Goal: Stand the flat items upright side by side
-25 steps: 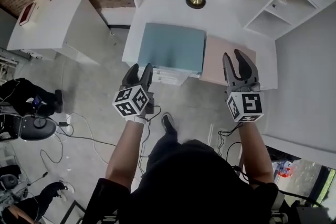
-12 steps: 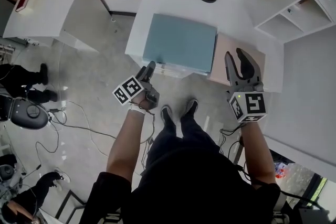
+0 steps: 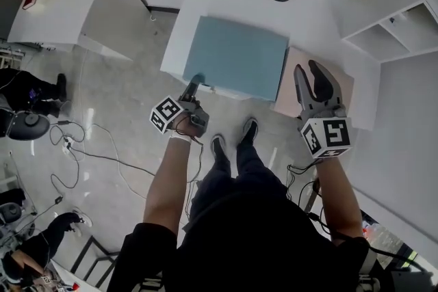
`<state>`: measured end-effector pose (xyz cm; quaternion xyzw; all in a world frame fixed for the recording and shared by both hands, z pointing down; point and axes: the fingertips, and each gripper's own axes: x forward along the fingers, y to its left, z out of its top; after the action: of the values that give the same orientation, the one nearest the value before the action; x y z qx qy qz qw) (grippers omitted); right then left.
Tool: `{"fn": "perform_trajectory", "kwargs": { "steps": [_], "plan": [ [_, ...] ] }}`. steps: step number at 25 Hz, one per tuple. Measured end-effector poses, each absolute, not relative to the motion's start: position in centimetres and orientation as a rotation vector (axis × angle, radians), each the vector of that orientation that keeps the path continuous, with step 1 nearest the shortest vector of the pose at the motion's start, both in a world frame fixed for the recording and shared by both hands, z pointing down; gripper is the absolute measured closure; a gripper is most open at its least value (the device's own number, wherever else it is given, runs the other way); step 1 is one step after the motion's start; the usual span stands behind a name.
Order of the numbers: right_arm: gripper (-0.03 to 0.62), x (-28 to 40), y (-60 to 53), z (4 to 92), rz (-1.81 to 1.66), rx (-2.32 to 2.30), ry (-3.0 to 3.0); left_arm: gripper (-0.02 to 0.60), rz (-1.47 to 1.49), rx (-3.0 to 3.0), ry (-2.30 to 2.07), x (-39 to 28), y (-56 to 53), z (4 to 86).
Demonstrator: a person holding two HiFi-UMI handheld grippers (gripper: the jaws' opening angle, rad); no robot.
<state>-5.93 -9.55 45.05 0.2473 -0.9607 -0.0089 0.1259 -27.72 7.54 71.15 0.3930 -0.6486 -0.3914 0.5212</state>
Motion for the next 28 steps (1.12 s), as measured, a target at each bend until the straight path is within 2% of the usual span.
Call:
{"fn": "perform_trajectory", "kwargs": {
  "steps": [9,10,11,17,28],
  "plan": [
    [0.484,-5.2,-11.2,46.0,0.035,0.715,-2.774,0.256,-1.024,0.985,-1.476,-27.0,6.0,70.8],
    [0.485,-5.1,-11.3,46.1,0.049,0.719,-2.773,0.269,-1.014,0.987,-1.477,-26.9,6.0,70.8],
    [0.487,-5.0,-11.3,46.3,0.062,0.724,-2.772,0.308,-1.01,0.987,-1.478,-26.9,6.1,70.8],
    [0.494,-5.0,-11.1,46.4,0.071,0.724,-2.777,0.314,-1.001,0.986,-1.501,-27.2,6.1,70.3],
    [0.5,-5.3,-10.6,45.8,0.06,0.706,-2.796,0.319,-0.842,1.177,-1.672,-28.7,3.8,63.6]
  ]
}}
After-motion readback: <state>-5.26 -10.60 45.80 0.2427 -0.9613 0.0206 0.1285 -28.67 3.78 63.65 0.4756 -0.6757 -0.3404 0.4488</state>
